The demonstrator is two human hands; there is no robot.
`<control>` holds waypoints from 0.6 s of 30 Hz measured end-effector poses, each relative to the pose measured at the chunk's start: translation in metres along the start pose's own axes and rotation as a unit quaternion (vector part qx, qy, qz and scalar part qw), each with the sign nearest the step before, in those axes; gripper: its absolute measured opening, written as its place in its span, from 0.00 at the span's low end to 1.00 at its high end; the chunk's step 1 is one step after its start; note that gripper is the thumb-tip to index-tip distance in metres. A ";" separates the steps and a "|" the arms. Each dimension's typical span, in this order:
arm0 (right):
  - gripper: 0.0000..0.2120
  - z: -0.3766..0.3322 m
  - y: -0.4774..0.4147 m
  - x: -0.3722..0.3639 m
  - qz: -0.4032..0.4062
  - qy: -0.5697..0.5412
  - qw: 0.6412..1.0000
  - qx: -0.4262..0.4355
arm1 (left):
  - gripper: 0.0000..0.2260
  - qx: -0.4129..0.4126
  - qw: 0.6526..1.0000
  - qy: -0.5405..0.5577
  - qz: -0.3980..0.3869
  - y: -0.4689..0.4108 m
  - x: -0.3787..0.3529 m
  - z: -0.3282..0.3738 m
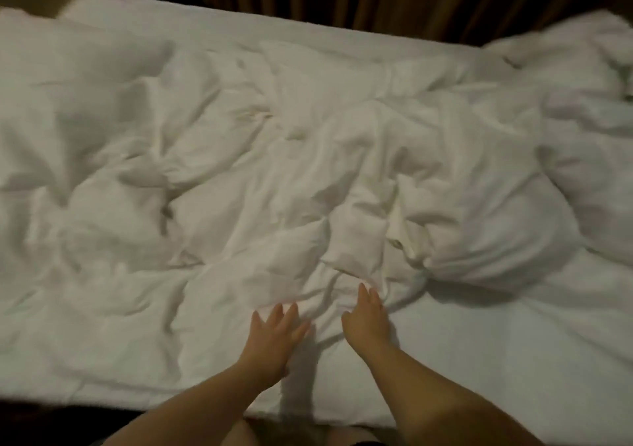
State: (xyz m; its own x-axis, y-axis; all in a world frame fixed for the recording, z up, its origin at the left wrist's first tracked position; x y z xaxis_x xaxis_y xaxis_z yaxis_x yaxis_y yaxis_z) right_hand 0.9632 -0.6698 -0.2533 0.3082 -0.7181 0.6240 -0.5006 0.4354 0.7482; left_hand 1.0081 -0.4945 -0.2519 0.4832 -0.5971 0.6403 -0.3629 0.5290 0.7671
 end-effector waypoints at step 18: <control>0.35 -0.082 0.082 -0.042 0.144 -0.517 0.816 -0.216 | 0.17 -0.098 0.987 0.122 -0.026 0.061 0.004 -0.199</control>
State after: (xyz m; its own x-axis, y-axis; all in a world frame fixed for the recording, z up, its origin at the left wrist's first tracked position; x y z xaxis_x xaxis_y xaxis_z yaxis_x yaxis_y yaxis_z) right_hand 0.9755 -0.5593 -0.2001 -0.7309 -0.5288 0.4313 -0.0310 0.6571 0.7531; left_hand 1.1462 -0.3449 -0.2097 0.6832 -0.4761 0.5537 -0.1832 0.6222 0.7611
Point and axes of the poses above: each hand's wrist, its own y-axis away from the middle knuckle, its own x-axis out of the back of the hand, z = x × y, the point moved 7 cm from there along -y, towards the middle knuckle, and after that the axes turned 6 degrees about -z, right-handed, at the moved point
